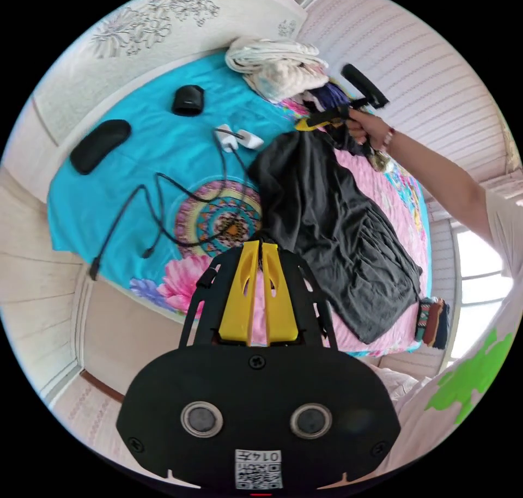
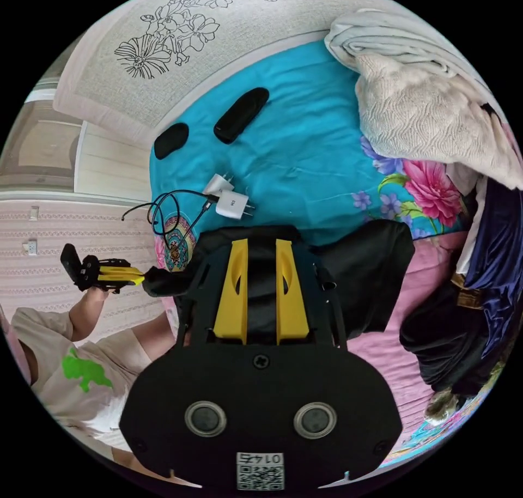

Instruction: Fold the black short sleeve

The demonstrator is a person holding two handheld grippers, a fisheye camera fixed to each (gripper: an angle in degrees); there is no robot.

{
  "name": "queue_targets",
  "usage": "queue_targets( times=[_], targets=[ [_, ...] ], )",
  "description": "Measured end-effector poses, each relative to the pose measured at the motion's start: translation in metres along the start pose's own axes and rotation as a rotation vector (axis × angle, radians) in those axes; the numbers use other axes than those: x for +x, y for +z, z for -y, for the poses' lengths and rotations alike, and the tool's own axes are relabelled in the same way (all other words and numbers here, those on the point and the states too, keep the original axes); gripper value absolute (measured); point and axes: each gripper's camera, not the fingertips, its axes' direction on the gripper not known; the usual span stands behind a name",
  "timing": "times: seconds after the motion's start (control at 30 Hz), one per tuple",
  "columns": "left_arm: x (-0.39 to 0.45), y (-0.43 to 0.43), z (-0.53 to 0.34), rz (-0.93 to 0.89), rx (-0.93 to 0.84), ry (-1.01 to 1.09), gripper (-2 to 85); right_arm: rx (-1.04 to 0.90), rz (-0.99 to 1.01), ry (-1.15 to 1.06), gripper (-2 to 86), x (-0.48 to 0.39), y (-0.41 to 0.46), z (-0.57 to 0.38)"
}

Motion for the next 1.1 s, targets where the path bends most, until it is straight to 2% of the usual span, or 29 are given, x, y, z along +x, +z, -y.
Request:
queue_targets(
  times=[0.07,0.2,0.33,0.4,0.47,0.53,0.63,0.7,0.77,0.87,0.93,0.97,1.03,1.1],
  targets=[
    [-0.013,-0.005,0.006,0.038,0.004,-0.039,-0.8,0.023,-0.03,0.064,7.8,0.014,-0.01,-0.014],
    [-0.01,0.007,0.01,-0.023,-0.041,-0.046,1.2,0.101,-0.166,0.287,7.9,0.063,-0.036,-0.057],
    [0.005,0.018,0.006,-0.014,-0.085,-0.031,5.3,0.168,-0.084,0.5,9.3,0.106,-0.035,-0.084],
    [0.01,0.024,0.004,-0.001,-0.116,-0.032,6.0,0.204,-0.014,0.535,10.4,0.113,-0.028,-0.085],
    [0.012,0.024,0.003,0.007,-0.124,-0.045,6.0,0.212,0.082,0.536,10.4,0.112,-0.02,-0.079],
    [0.013,0.02,0.002,0.026,-0.121,-0.05,5.7,0.184,0.105,0.487,6.4,0.098,-0.016,-0.066],
    [0.019,0.011,0.003,0.029,-0.104,-0.044,4.7,0.131,-0.108,0.449,2.5,0.083,-0.03,-0.059],
    [0.029,0.003,0.006,0.033,-0.081,-0.016,4.1,0.137,-0.178,0.452,2.4,0.084,-0.048,-0.06],
    [0.04,0.001,0.013,0.02,-0.067,0.012,4.2,0.113,-0.185,0.456,2.8,0.089,-0.06,-0.06],
    [0.059,0.009,0.03,-0.013,-0.076,0.056,6.2,-0.022,-0.151,0.52,5.8,0.099,-0.054,-0.06],
    [0.071,0.017,0.042,-0.019,-0.073,0.082,6.6,0.098,-0.245,0.543,7.1,0.083,-0.073,-0.063],
    [0.079,0.024,0.05,-0.027,-0.079,0.097,6.7,0.146,-0.246,0.52,6.9,0.075,-0.078,-0.063],
    [0.092,0.036,0.06,-0.034,-0.095,0.121,6.6,0.229,-0.196,0.327,6.7,0.033,-0.082,-0.045],
    [0.117,0.055,0.07,0.019,-0.151,0.179,6.2,0.161,-0.118,0.186,8.1,-0.001,-0.069,-0.025]
  ],
)
